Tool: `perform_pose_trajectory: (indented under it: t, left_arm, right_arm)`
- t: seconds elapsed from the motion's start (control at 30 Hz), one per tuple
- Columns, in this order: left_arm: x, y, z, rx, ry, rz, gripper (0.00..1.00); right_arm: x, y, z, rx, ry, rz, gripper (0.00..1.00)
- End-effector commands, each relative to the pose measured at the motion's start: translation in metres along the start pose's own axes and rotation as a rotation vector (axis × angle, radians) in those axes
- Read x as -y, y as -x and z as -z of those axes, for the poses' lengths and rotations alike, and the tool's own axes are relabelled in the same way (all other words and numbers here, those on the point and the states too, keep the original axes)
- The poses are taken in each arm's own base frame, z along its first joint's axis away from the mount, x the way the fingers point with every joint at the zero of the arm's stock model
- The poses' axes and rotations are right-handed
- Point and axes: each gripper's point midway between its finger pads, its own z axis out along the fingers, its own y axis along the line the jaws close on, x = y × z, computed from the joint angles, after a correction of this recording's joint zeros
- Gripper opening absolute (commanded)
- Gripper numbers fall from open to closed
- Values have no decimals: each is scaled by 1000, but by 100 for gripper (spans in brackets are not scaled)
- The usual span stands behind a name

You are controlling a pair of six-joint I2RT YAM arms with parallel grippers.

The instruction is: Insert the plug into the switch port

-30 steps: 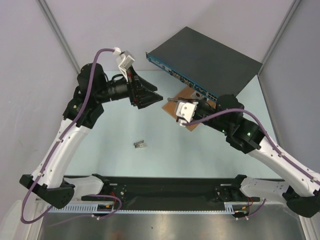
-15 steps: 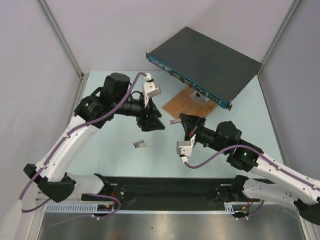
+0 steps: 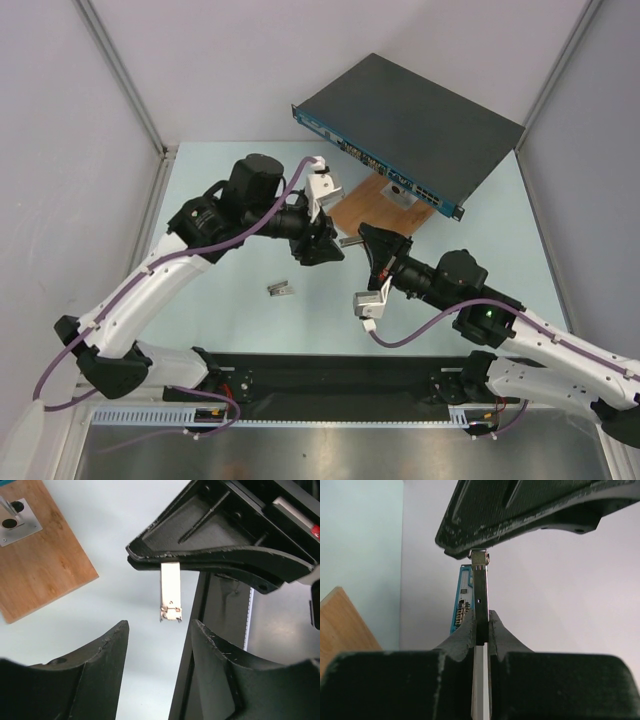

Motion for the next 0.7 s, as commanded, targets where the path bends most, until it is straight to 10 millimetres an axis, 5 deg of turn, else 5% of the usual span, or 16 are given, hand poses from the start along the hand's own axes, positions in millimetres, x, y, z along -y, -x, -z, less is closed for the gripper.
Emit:
perform_pose_trajectory:
  t: [0.0, 0.3, 0.6, 0.63, 0.67]
  left_arm:
    - [1, 24, 0, 58, 11, -56, 57]
    - [8, 38, -8, 83, 0, -74, 46]
    - [7, 34, -11, 64, -3, -71, 11]
    - [8, 34, -11, 64, -3, -71, 2]
    - [7, 33, -11, 62, 1, -69, 0]
  right_arm:
    - [22, 2, 5, -1, -77, 35, 0]
    - [14, 5, 6, 12, -40, 28, 0]
    - [14, 3, 7, 2, -40, 20, 0]
    - [12, 2, 7, -5, -36, 18, 3]
    - [11, 2, 7, -6, -30, 15, 24]
